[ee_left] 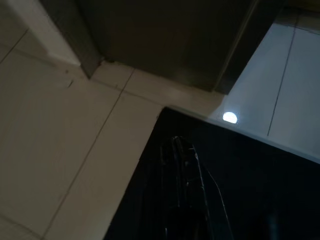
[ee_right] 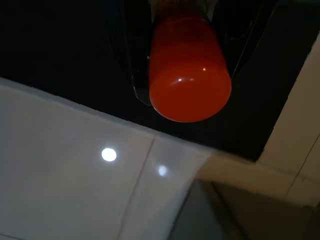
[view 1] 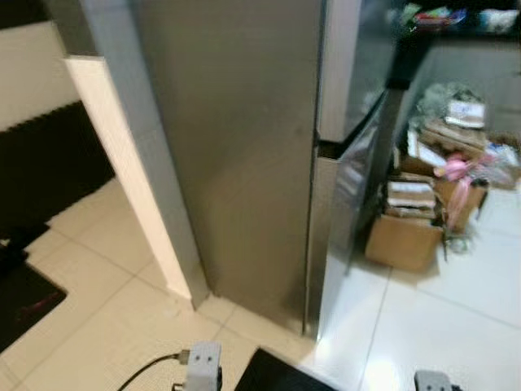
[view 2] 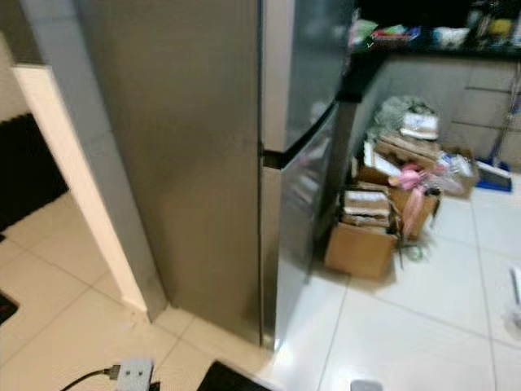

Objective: Restocking fridge

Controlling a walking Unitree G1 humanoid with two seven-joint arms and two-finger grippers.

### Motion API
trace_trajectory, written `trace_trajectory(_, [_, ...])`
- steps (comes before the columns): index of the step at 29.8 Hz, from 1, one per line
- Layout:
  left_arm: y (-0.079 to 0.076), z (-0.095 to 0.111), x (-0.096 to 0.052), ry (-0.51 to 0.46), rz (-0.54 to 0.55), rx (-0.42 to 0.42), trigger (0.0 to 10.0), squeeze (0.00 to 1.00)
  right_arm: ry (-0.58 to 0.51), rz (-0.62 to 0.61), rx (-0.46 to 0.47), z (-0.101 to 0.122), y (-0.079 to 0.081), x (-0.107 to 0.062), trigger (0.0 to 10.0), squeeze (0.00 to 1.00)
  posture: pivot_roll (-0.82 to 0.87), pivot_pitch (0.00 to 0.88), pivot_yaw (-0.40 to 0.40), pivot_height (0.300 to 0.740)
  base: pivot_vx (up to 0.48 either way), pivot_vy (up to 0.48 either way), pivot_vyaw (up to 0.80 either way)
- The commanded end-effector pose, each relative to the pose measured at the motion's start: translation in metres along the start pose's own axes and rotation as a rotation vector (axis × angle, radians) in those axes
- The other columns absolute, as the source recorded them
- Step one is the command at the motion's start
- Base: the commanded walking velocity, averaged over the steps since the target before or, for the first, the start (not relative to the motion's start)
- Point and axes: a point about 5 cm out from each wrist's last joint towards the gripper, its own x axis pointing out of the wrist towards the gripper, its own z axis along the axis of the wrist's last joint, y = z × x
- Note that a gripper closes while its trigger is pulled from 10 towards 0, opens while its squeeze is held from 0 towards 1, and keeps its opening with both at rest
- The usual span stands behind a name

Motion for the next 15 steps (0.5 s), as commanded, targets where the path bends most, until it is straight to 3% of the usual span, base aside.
trace_trajectory(1, [-0.0029, -0.0037, -0.0009, 0.018, -0.012, 0.003, 10.0, 0.0, 0.011, -0.03, 0.004, -0.0034, -0.0087, -0.0026, 10.0, 0.0, -0.05, 0.101, 0.074, 0.74, 0.334, 0.0, -0.8])
trace_trajectory(8, [-0.0036, -0.0034, -0.0005, 0.019, -0.016, 0.005, 10.0, 0.0, 0.013, -0.037, 0.002, -0.0042, -0.0094, -0.003, 10.0, 0.0, -0.05, 0.101, 0.077, 0.74, 0.314, 0.0, -0.8])
trace_trajectory(15, [-0.0057, -0.0014, -0.0005, -0.001, -0.04, 0.014, 10.0, 0.0, -0.012, -0.039, 0.007, -0.003, -0.0081, -0.0037, 10.0, 0.0, -0.05, 0.1, 0.081, 0.74, 0.0, 0.0, -0.06])
